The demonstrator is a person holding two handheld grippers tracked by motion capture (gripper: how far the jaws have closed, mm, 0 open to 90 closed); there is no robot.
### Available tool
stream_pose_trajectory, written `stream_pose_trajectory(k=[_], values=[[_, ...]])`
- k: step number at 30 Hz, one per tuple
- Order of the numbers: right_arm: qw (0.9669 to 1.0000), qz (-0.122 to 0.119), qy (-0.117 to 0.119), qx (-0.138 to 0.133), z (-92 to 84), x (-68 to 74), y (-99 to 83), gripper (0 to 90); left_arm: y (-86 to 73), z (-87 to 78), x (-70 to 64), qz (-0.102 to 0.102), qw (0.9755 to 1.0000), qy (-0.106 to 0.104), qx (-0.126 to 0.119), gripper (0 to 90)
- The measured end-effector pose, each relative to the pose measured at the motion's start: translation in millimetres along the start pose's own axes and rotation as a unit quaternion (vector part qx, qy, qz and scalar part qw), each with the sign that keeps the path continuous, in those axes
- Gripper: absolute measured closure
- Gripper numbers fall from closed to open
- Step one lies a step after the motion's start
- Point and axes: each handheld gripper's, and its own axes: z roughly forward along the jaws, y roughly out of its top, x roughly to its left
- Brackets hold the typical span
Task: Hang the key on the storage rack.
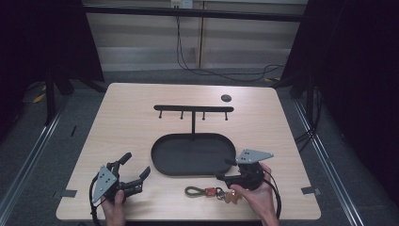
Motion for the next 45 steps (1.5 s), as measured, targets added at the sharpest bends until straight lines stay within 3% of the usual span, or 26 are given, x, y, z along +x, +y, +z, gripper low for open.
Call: stream_pose_trajectory(k=[7,9,13,20,21,26,31,32,35,36,45], values=[[0.9989,-0.022,0.026,0.031,4.5,2.6,13.5,42.9,0.0,0.0,0.0,0.000,1.0000,0.000,0.000,15.5],[0.9967,-0.013,0.051,0.061,9.7,1.6,18.3,41.9,0.0,0.0,0.0,0.000,1.0000,0.000,0.000,15.5],[0.9940,-0.023,0.053,0.093,18.2,5.0,22.3,43.7,0.0,-0.1,-0.1,0.000,1.0000,0.000,0.000,15.5],[0.9913,-0.047,0.055,0.110,28.0,14.3,27.8,47.6,0.0,-0.1,-0.1,0.000,1.0000,0.000,0.000,15.5],[0.9891,-0.057,0.066,0.119,30.8,15.2,30.3,50.5,0.0,-0.1,-0.1,0.000,1.0000,0.000,0.000,15.5],[0.9855,-0.073,0.072,0.136,35.7,20.7,37.0,55.1,0.0,-0.1,-0.1,0.000,1.0000,-0.001,0.000,15.5],[0.9820,-0.073,0.089,0.149,42.0,21.6,39.8,58.2,0.0,-0.2,-0.1,0.001,1.0000,-0.001,0.000,15.5],[0.9790,-0.074,0.094,0.165,45.4,23.0,40.7,60.1,0.0,-0.1,0.1,0.002,1.0000,-0.001,0.000,15.5],[0.9768,-0.076,0.103,0.171,49.0,24.0,40.4,61.6,0.0,-0.1,0.0,0.001,1.0000,-0.001,0.000,15.5],[0.9738,-0.068,0.109,0.187,52.7,25.4,39.8,61.9,0.0,-0.1,0.1,0.002,1.0000,-0.001,0.000,15.5],[0.9651,-0.072,0.125,0.218,64.5,29.9,40.8,66.9,0.0,-0.1,-0.1,0.000,1.0000,-0.001,0.000,15.5]])
